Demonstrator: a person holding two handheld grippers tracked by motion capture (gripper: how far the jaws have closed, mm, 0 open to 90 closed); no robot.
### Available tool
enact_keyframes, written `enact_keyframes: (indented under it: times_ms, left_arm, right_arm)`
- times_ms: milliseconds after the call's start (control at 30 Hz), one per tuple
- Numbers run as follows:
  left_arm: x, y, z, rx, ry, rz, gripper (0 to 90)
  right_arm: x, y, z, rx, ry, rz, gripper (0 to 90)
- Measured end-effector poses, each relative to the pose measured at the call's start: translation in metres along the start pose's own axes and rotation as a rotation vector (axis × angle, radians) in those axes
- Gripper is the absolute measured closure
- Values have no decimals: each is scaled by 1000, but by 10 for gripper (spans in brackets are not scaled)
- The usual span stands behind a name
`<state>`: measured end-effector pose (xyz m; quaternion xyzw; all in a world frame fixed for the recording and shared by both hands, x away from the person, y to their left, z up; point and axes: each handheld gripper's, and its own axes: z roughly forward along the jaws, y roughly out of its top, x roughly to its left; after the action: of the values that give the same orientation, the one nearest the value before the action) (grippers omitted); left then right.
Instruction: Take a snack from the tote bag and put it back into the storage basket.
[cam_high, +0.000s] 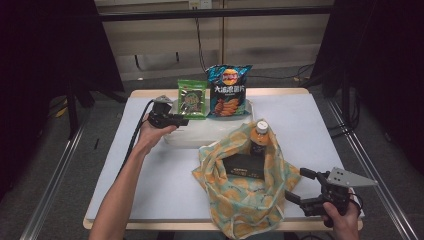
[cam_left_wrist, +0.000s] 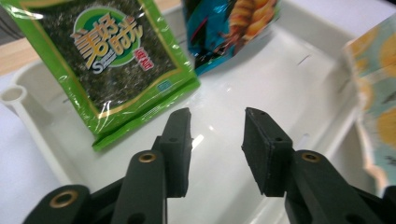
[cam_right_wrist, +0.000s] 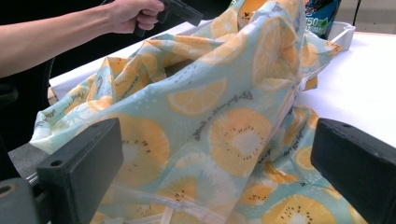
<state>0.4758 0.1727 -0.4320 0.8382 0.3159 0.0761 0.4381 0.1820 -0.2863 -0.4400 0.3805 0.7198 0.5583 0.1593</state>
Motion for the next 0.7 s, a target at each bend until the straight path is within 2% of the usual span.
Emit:
enact_keyframes:
  times_ms: [100, 133, 167, 200, 267, 333, 367, 600, 700]
  left_arm:
    - [-8, -2, -5, -26, -16, 12, 579]
    - [-11, -2, -6, -30, -37, 15, 546]
    - [-16, -2, -8, -25, -41, 23, 485]
    - [-19, -2, -10, -31, -40, 34, 464]
    - [-25, -3, -14, -60, -81, 38, 462]
    - [-34, -4, -20, -70, -76, 53, 433]
    - [-37, -5, -22, -83, -87, 44, 418]
    - [-53, -11, -32, -102, -133, 49, 420]
    - [-63, -13, -35, -95, -149, 81, 463]
  right_arm:
    - [1, 0, -1, 2, -2, -9, 22]
    - [1, 0, -1, 0, -4, -10, 23]
    - [1, 1, -1, 1, -6, -8, 24]
    - [1, 1, -1, -3, -5, -10, 26]
    - [2, 1, -1, -2, -10, -12, 28]
    - [3, 1, -2, 3, -11, -14, 31]
    - [4, 1, -2, 2, -14, -14, 30]
    - [12, 6, 0, -6, -20, -21, 41]
    - [13, 9, 1, 0, -27, -25, 59]
